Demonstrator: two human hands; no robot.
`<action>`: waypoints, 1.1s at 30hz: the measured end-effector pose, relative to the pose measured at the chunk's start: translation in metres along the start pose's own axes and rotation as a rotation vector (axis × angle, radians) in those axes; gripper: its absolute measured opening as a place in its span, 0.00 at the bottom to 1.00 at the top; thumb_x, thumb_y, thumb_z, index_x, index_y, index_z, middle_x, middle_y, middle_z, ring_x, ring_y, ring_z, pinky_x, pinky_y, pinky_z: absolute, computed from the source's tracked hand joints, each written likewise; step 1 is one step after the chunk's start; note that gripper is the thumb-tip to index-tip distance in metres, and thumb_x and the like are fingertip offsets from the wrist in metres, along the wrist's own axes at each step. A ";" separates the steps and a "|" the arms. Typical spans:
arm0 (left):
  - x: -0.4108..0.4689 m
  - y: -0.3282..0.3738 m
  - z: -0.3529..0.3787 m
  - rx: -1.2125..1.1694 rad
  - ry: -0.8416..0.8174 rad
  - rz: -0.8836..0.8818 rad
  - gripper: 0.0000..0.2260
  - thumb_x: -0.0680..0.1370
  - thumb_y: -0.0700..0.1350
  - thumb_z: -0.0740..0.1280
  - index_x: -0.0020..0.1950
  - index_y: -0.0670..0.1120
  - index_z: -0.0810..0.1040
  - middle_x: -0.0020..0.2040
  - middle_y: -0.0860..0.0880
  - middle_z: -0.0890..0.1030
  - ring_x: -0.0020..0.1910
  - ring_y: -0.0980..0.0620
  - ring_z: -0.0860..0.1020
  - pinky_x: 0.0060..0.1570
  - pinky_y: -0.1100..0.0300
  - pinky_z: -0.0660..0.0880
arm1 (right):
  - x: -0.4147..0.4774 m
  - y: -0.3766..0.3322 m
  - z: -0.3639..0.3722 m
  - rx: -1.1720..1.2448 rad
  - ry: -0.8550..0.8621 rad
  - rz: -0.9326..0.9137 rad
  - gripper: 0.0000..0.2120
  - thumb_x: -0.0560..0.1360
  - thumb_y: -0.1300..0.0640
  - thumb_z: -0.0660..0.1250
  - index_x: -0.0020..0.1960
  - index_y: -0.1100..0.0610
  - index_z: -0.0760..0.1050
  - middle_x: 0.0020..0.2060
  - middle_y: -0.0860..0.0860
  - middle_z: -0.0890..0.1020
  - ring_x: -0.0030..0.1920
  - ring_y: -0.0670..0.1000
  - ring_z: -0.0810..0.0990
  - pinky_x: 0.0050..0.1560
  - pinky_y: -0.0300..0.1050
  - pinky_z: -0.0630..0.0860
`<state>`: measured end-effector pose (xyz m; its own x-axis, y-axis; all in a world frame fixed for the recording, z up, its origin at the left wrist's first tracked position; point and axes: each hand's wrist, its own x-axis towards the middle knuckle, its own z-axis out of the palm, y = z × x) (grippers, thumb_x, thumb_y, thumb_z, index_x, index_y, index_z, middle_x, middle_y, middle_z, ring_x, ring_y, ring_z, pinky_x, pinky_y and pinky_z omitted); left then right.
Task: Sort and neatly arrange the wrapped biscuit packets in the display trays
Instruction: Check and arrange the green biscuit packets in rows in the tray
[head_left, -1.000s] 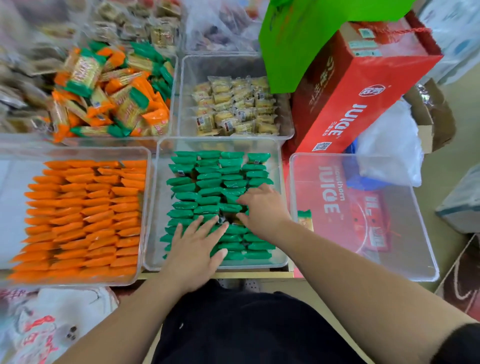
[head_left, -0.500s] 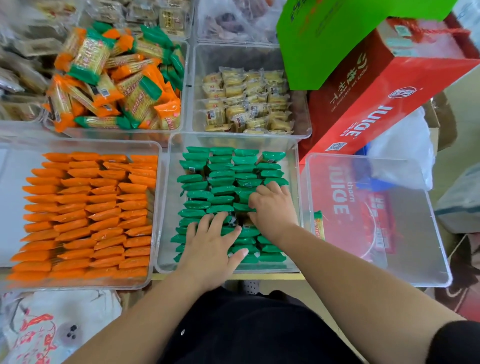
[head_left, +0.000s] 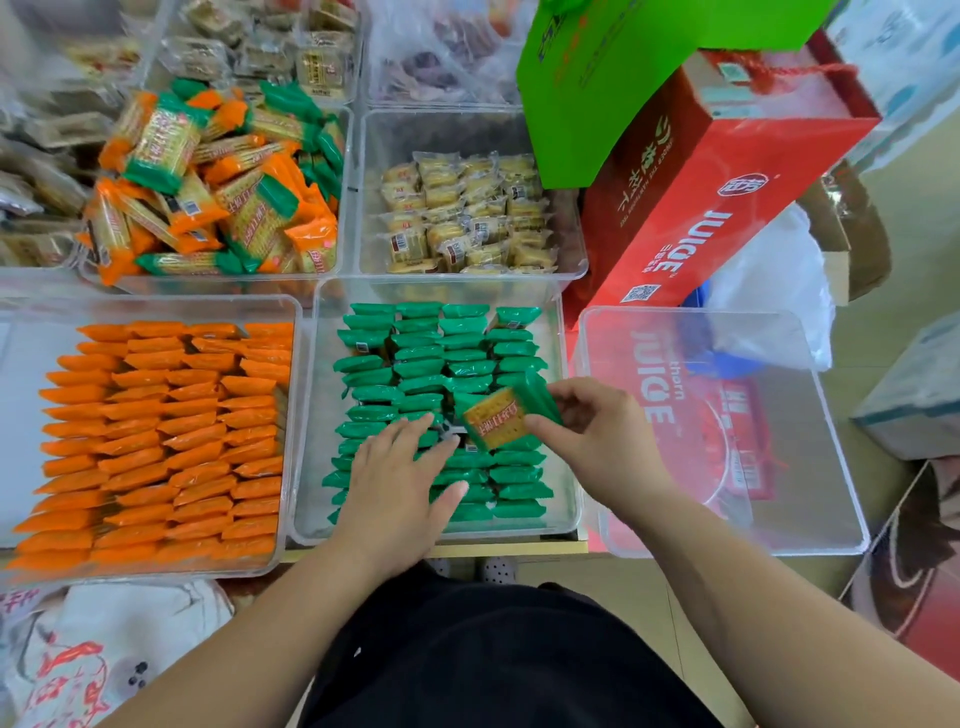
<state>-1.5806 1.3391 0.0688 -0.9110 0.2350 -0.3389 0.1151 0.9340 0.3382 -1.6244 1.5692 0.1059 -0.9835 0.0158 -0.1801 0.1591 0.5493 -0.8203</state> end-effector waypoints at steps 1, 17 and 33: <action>-0.004 0.005 -0.005 -0.146 0.078 -0.017 0.30 0.78 0.67 0.48 0.76 0.56 0.68 0.76 0.52 0.66 0.75 0.48 0.62 0.74 0.46 0.59 | -0.006 -0.001 -0.008 0.107 -0.031 0.061 0.12 0.71 0.55 0.78 0.52 0.56 0.83 0.39 0.55 0.83 0.37 0.49 0.78 0.41 0.42 0.76; -0.062 0.104 -0.066 -1.536 0.249 -0.406 0.01 0.73 0.36 0.70 0.43 0.39 0.80 0.41 0.41 0.82 0.42 0.43 0.77 0.46 0.49 0.75 | -0.075 0.002 -0.076 0.783 -0.266 0.219 0.12 0.68 0.48 0.79 0.37 0.55 0.82 0.40 0.58 0.83 0.38 0.51 0.77 0.38 0.42 0.72; -0.075 0.145 -0.086 -1.523 0.273 -0.316 0.07 0.71 0.36 0.70 0.46 0.46 0.78 0.50 0.41 0.84 0.45 0.46 0.81 0.44 0.52 0.77 | -0.077 0.025 -0.093 1.347 -0.476 0.361 0.25 0.55 0.56 0.87 0.46 0.55 0.78 0.41 0.56 0.79 0.30 0.47 0.73 0.30 0.38 0.74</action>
<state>-1.5299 1.4340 0.2191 -0.8805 -0.1197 -0.4587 -0.4224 -0.2410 0.8738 -1.5524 1.6591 0.1495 -0.7959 -0.4367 -0.4192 0.6048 -0.6035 -0.5197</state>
